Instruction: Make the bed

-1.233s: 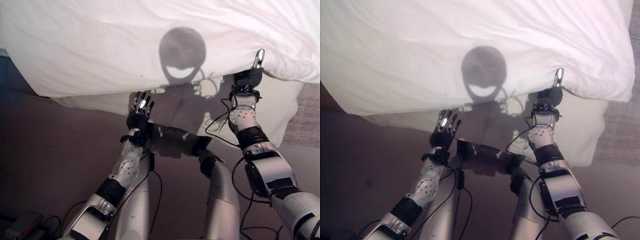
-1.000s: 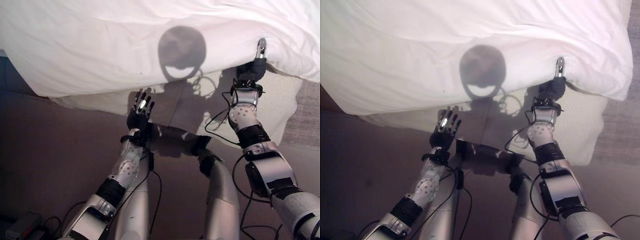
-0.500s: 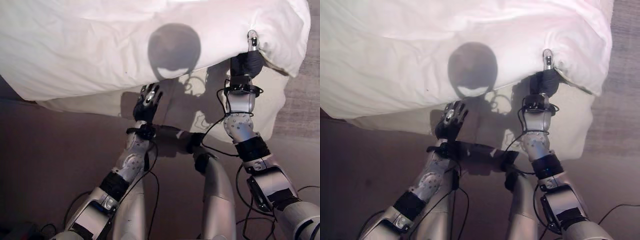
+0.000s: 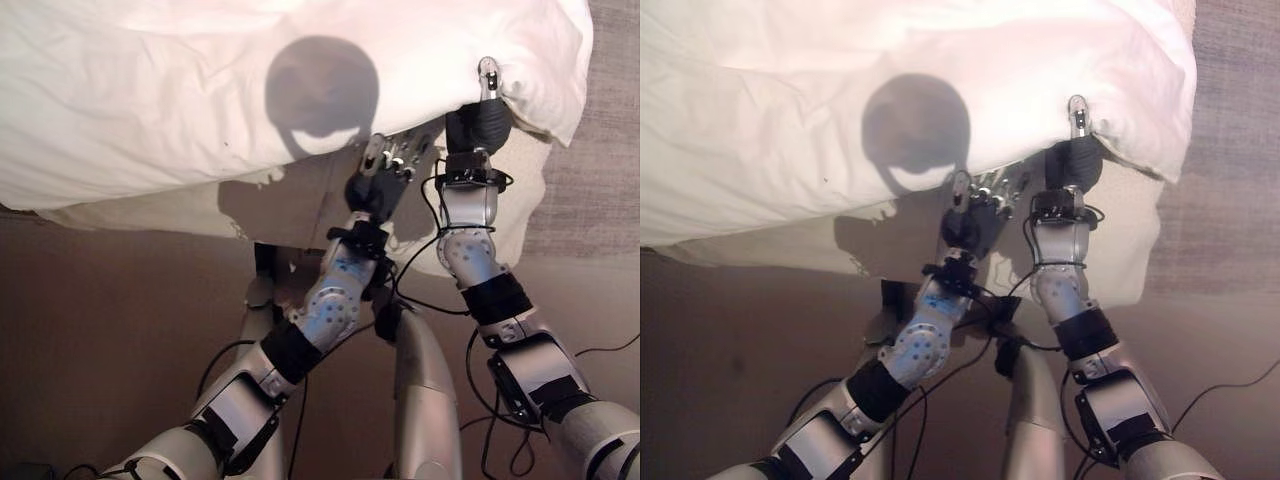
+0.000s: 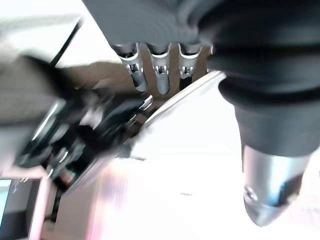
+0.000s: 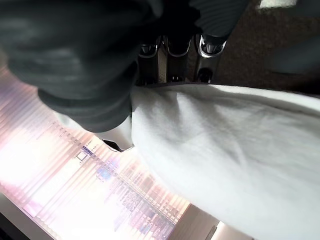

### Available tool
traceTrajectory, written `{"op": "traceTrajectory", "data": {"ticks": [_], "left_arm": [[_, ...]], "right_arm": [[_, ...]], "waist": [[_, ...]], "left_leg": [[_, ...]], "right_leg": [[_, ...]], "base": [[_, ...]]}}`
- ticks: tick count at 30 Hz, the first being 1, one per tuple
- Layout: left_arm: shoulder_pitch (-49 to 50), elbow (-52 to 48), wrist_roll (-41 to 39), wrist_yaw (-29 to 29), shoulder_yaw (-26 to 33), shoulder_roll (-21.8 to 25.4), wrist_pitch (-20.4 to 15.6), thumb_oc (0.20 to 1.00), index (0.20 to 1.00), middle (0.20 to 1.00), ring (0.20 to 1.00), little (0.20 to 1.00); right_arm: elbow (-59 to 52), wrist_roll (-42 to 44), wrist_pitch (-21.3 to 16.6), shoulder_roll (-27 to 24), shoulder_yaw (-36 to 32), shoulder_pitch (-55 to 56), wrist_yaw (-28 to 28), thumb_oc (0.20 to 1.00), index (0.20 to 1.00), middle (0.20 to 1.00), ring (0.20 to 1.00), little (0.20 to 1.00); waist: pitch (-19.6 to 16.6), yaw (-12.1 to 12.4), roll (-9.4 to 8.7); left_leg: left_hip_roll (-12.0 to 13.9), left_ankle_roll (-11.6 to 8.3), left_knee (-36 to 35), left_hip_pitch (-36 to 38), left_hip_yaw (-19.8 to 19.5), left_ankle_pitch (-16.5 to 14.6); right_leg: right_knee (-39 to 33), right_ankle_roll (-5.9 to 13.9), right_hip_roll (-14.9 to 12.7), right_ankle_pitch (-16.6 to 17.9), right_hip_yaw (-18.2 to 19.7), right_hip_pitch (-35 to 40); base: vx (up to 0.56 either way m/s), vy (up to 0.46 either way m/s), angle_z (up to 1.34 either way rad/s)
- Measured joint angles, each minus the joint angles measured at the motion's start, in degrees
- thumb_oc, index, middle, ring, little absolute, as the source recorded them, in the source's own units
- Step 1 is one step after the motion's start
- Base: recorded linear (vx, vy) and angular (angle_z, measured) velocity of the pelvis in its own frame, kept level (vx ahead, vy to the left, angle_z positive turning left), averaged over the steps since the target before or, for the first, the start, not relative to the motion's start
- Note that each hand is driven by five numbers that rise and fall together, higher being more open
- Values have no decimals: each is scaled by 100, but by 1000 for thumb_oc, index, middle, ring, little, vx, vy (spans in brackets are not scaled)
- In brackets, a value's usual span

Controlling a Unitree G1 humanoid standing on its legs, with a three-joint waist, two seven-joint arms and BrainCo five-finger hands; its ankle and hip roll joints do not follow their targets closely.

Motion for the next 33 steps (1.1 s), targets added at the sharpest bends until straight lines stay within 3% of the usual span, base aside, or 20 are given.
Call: {"op": "traceTrajectory", "data": {"ticks": [13,17,24,33], "left_arm": [[-37,-2,-226,-116,186,22,-216,1000,1000,1000,1000,1000],[-33,-2,-225,-113,421,76,-254,1000,1000,1000,1000,1000],[-50,1,-218,86,1280,204,-729,1000,1000,1000,1000,1000],[-61,18,-136,252,1434,355,-848,1000,1000,1000,1000,1000]], "right_arm": [[7,62,2,54,47,-7,129,200,200,200,200,200],[6,63,5,55,52,-11,159,200,200,200,200,200],[6,64,6,65,49,-9,229,200,200,200,200,200],[6,66,41,65,42,29,288,200,200,200,200,200]], "waist": [[-3,19,-5],[-3,20,-6],[-3,44,-5],[-4,90,-4]], "left_leg": [[39,31,38,-1,12,-20],[44,24,33,-11,12,-24],[46,-6,22,-31,4,-10],[54,-7,40,-43,-6,-9]], "right_leg": [[-50,-13,61,78,48,-1],[-72,-12,67,79,47,-4],[-89,-11,69,78,23,-4],[-78,-12,73,79,13,-4]], "base": [[1,-2,-1],[0,0,0],[0,0,0],[0,0,0]]}}
